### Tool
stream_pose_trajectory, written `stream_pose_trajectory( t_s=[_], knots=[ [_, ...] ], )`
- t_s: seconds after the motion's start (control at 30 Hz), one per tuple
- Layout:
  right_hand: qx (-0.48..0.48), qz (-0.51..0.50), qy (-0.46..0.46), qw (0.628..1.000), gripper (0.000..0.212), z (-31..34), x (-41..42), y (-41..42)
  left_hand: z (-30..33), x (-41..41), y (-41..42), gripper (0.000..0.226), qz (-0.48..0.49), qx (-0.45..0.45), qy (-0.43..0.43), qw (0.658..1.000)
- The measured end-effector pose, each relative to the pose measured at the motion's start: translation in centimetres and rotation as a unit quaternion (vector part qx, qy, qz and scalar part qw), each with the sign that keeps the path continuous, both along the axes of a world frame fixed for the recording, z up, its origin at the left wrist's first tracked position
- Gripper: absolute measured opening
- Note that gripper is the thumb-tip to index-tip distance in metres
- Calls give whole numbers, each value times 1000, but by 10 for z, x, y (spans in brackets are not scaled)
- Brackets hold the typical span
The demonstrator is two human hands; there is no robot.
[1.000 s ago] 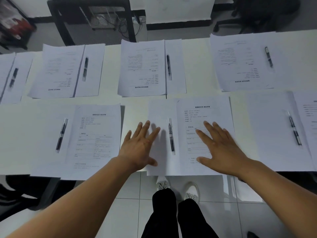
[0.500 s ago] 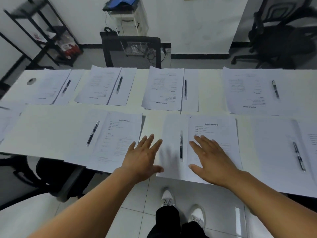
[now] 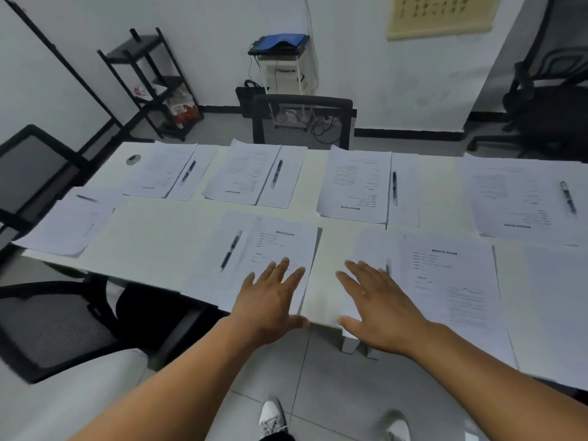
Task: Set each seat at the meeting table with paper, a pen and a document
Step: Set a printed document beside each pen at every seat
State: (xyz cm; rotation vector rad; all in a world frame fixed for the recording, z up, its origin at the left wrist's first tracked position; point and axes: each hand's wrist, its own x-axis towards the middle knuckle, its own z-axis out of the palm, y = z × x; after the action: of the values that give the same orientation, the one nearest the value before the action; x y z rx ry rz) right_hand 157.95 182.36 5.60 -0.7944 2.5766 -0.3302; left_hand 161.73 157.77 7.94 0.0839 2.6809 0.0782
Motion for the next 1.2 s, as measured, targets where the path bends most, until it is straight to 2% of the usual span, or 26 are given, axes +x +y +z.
stream_pose_trajectory(
  t_s=[0.57,1.2],
  knots=[
    [48,-34,-11,998,89,1,22,-200,-20,-2,-206,110,-36,53,-31,997],
    [60,-52,-87,993,90,-54,-40,-214,-62,-55,-269,109,2,29,-93,995]
  ],
)
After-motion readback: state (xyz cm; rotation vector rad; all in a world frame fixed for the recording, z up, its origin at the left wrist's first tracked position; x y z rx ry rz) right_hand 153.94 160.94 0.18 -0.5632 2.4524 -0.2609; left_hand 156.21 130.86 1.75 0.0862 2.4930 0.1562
